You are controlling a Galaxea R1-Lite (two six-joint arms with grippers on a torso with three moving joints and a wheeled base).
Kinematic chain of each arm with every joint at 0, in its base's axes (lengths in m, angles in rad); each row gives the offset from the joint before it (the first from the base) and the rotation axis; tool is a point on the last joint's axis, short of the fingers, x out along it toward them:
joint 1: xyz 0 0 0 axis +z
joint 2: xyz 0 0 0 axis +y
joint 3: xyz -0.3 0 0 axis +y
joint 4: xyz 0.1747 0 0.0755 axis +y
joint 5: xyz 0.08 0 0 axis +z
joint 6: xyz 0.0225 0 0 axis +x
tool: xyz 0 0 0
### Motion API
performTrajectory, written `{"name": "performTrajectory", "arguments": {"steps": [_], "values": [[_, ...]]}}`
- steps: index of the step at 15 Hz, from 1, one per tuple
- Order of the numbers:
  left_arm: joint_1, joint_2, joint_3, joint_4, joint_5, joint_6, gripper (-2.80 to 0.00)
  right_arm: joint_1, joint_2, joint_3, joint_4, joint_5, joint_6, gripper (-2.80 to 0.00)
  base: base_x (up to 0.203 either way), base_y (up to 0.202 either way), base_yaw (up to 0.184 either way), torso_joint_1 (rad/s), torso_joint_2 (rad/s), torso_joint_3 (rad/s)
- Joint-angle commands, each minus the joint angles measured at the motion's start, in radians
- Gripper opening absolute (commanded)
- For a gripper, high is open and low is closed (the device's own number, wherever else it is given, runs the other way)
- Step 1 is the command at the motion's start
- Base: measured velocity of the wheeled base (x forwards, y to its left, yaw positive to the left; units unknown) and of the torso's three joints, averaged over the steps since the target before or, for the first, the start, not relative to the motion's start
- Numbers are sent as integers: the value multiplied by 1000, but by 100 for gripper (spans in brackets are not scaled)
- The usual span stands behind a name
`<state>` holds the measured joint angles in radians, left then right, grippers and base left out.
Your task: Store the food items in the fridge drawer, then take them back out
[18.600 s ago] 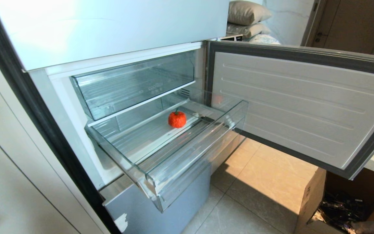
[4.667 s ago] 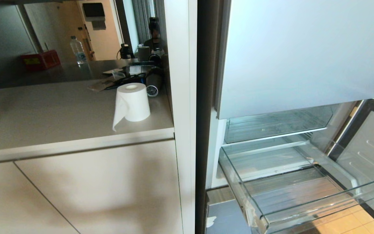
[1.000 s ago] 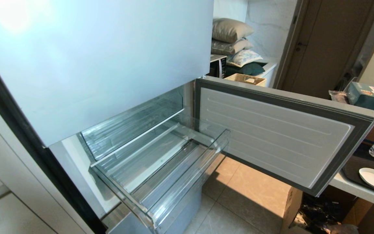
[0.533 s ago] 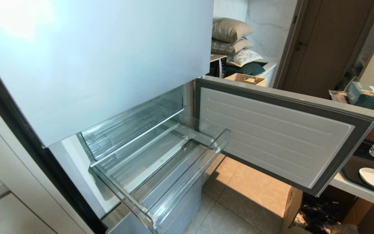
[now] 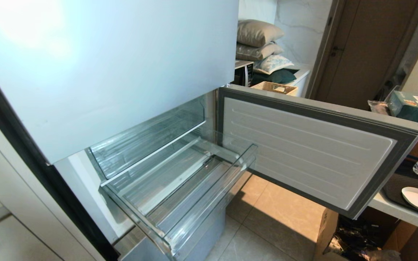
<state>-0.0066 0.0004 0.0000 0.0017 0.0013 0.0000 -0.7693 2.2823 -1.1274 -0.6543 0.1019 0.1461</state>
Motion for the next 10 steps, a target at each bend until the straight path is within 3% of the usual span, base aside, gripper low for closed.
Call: {"name": "performTrajectory", "arguments": {"steps": [1,10], "values": [[0,0,0,0,0,0,-280,23,67,-43,-8,4,1,-280,0,0,0,0,0,0],[0,0,0,0,0,0,-280,76,122,-81,-8,4,18,-280,0,0,0,0,0,0]]}}
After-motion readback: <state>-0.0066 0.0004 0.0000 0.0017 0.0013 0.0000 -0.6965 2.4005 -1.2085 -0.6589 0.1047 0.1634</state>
